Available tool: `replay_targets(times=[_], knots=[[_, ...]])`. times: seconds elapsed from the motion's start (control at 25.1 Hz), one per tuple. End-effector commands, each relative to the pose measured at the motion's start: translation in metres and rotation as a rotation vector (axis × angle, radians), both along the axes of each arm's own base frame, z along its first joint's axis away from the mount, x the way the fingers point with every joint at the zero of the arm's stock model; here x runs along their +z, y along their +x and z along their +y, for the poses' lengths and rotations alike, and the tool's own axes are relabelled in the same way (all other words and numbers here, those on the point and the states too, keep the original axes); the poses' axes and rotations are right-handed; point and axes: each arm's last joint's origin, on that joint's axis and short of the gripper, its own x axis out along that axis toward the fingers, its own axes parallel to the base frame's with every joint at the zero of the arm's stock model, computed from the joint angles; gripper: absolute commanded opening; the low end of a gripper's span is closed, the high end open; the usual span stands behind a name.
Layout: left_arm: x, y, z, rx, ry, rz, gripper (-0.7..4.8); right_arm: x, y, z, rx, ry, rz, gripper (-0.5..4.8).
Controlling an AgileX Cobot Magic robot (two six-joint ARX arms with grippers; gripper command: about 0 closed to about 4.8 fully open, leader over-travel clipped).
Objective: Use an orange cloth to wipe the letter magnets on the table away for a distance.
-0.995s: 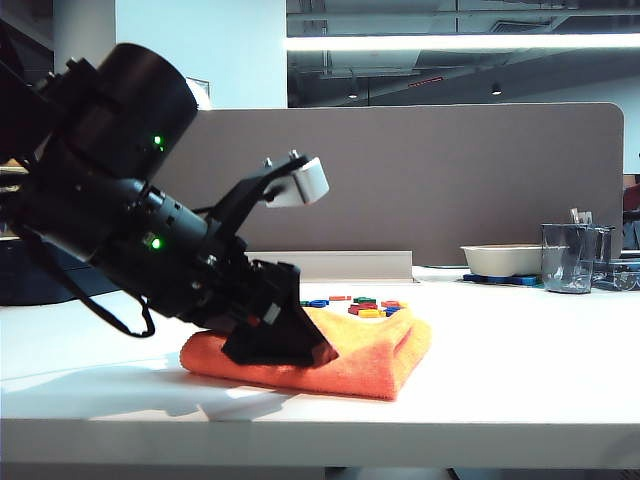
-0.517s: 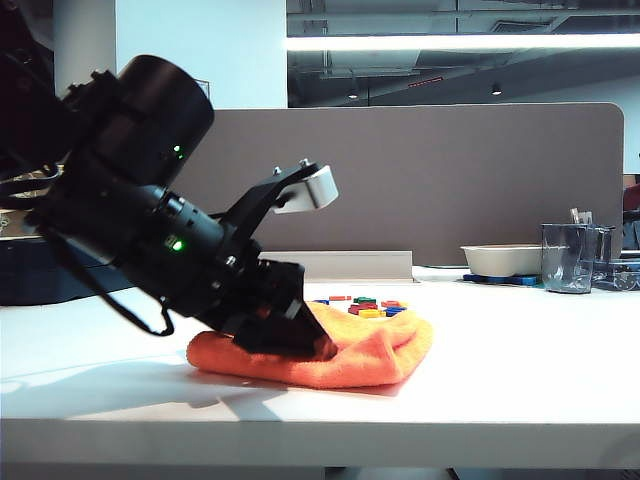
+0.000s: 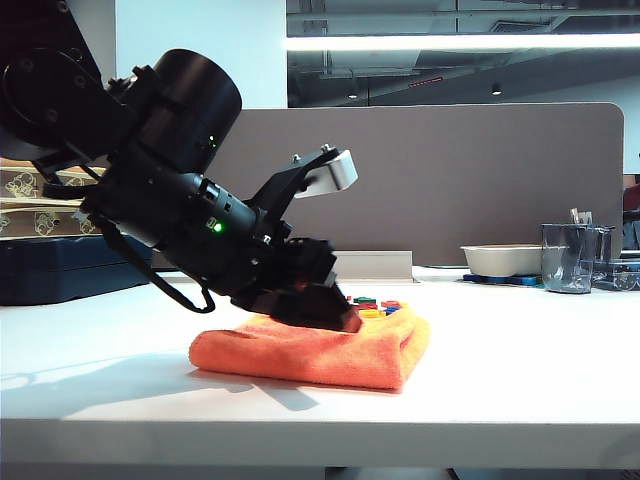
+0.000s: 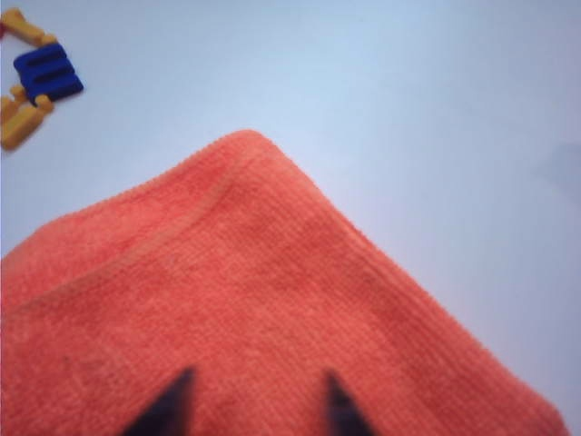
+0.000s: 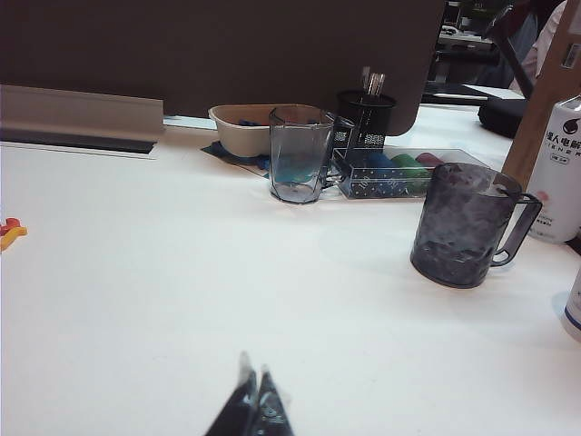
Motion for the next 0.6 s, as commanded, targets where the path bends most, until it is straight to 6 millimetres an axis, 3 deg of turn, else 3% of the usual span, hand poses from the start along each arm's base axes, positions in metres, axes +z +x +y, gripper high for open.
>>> replay_targets(times=[0.04, 0.28, 0.36, 0.6], knots=[[0.003, 0.001, -0.002, 0.028, -0.048, 0.038, 3.05, -0.001, 0.000, 0.000, 0.001, 0.001, -0.009, 0.00], [0.003, 0.001, -0.002, 0.057, -0.076, 0.085, 3.15, -0.001, 0.000, 0.000, 0.001, 0.001, -0.009, 0.00], [0.003, -0.001, -0.003, 0.059, -0.077, 0.098, 3.44, -0.001, 0.000, 0.000, 0.001, 0.001, -0.009, 0.00], [-0.007, -0.007, -0.002, 0.061, 0.005, 0.172, 3.64, -0.001, 0.000, 0.000, 0.001, 0.001, -0.009, 0.00]])
